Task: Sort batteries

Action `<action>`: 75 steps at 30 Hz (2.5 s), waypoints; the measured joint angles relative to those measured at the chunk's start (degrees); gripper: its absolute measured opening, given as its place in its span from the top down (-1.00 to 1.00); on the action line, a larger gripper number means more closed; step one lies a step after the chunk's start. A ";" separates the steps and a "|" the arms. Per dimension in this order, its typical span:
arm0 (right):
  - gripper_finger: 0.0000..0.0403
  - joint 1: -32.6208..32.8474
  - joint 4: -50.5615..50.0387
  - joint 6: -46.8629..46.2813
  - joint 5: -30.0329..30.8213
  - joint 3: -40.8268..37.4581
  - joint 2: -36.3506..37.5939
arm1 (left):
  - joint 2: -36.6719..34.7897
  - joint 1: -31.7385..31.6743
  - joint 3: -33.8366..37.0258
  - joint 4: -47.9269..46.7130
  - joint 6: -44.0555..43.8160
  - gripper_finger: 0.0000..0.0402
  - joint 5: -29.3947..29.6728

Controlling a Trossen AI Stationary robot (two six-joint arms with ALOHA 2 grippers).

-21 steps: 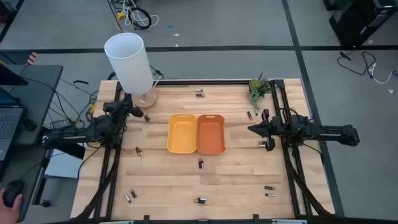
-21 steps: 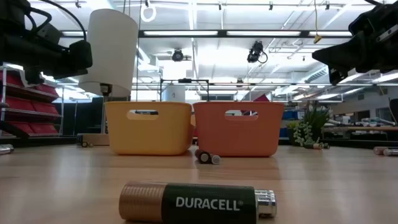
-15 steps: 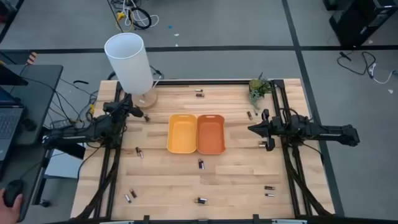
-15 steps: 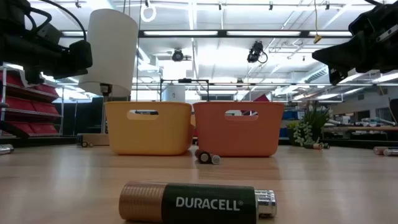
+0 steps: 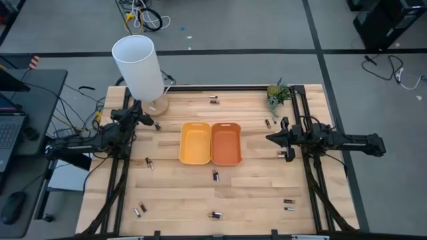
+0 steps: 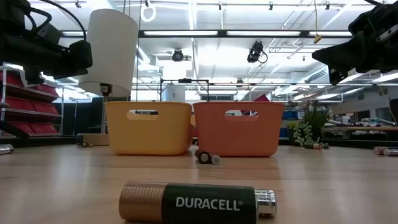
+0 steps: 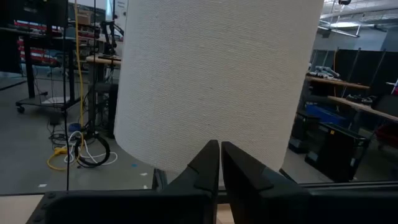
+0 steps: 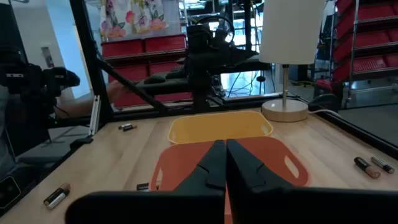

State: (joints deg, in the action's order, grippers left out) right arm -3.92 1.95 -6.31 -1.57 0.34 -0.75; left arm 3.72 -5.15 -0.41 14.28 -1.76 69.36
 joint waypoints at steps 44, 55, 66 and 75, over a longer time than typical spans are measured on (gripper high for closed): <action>1.00 -0.83 8.24 41.80 22.98 0.02 -0.03 | 0.00 0.00 -0.02 4.44 -9.15 0.83 -7.26; 1.00 -0.83 13.17 39.62 22.74 0.02 -0.05 | -0.02 -0.04 0.00 7.43 -9.08 0.83 -8.00; 1.00 -1.14 8.66 1.81 20.54 0.02 -1.32 | -0.02 -0.04 -0.01 0.59 -4.86 0.83 -9.95; 1.00 -1.18 4.85 3.56 13.41 0.02 -4.23 | 0.00 -0.04 -0.02 -1.64 -8.71 0.83 -17.16</action>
State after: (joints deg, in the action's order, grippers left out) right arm -5.10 6.80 -2.75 11.83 0.36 -4.97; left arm 3.73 -5.19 -0.43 12.64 -10.47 52.21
